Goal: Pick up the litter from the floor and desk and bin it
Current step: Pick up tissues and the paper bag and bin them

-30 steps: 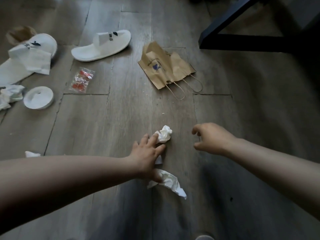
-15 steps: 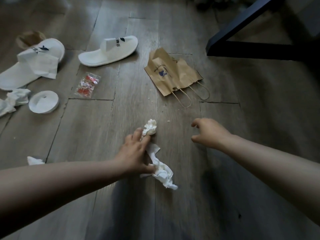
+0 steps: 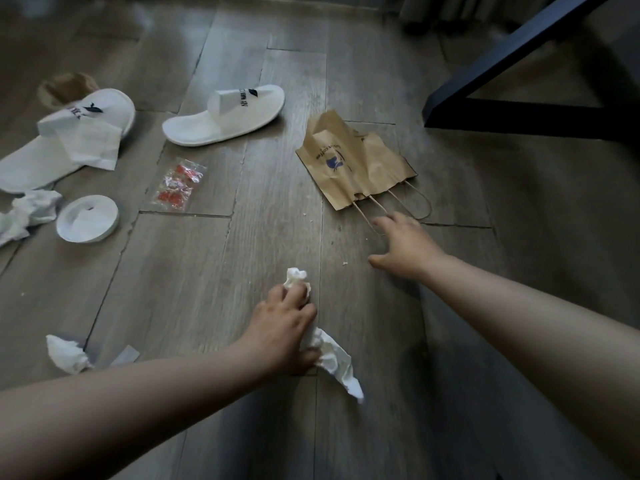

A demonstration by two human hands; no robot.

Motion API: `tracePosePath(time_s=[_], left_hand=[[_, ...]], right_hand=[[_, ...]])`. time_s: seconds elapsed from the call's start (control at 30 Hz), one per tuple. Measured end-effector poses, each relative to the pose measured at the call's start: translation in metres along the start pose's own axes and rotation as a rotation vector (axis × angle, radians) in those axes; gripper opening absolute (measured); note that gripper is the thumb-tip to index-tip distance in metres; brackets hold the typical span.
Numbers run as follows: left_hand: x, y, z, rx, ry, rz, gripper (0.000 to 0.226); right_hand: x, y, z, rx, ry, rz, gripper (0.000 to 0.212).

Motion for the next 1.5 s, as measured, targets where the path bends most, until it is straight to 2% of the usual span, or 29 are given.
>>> tracePosePath(time_s=[0.13,0.2,0.3,0.37,0.43,0.5,0.57,0.6,0.67,0.7,0.8,1.03,1.3,1.5], left_hand=[[0.001,0.001,0.013,-0.010,0.043,-0.016,0.056],[0.001,0.001,0.021,-0.016,0.059,-0.032,0.053],[-0.002,-0.002,0.032,-0.034,0.120,-0.086,0.048],[-0.004,-0.004,0.039,-0.042,0.142,-0.120,0.043],[-0.005,-0.005,0.043,-0.051,0.166,-0.132,0.040],[-0.005,-0.006,0.043,-0.052,0.181,-0.143,0.041],[-0.006,-0.007,0.042,-0.058,0.192,-0.150,0.042],[-0.006,-0.007,0.041,-0.068,0.201,-0.152,0.043],[-0.007,-0.007,0.042,-0.092,0.226,-0.146,0.043],[-0.006,-0.007,0.042,-0.099,0.234,-0.146,0.043],[-0.006,-0.006,0.043,-0.105,0.254,-0.153,0.043],[-0.007,-0.006,0.041,-0.128,0.237,-0.134,0.044],[-0.008,-0.006,0.042,-0.127,0.264,-0.142,0.045],[-0.007,-0.006,0.043,-0.117,0.273,-0.171,0.044]], right_hand=[[0.010,-0.004,0.006,-0.023,0.040,0.089,0.070],[0.016,0.005,0.007,-0.018,0.052,0.091,0.059],[0.024,0.030,0.010,-0.023,0.030,0.039,0.031],[0.026,0.048,0.012,-0.003,0.011,0.034,0.022],[0.027,0.059,0.012,0.038,-0.040,-0.006,0.026],[0.024,0.060,0.010,0.053,-0.052,-0.136,0.032],[0.019,0.053,0.006,0.091,-0.032,-0.230,0.051],[0.018,0.048,0.004,0.139,-0.054,-0.217,0.068],[0.021,0.039,-0.002,0.237,-0.143,-0.102,0.111],[0.024,0.035,-0.004,0.266,-0.176,-0.040,0.125],[0.036,0.026,-0.012,0.318,-0.235,0.082,0.145],[0.044,0.010,-0.026,0.410,-0.324,0.219,0.159],[0.048,0.011,-0.024,0.425,-0.215,0.123,0.152],[0.039,0.007,-0.035,0.479,-0.149,0.111,0.151]])
Point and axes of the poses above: each hand's wrist, its own y-axis away from the middle knuckle, its own x-axis out of the palm, z = x × y, the point moved 3 cm from there along -y, towards the middle knuckle, and after that the axes turned 7 degrees about y, right-handed, at the moved point
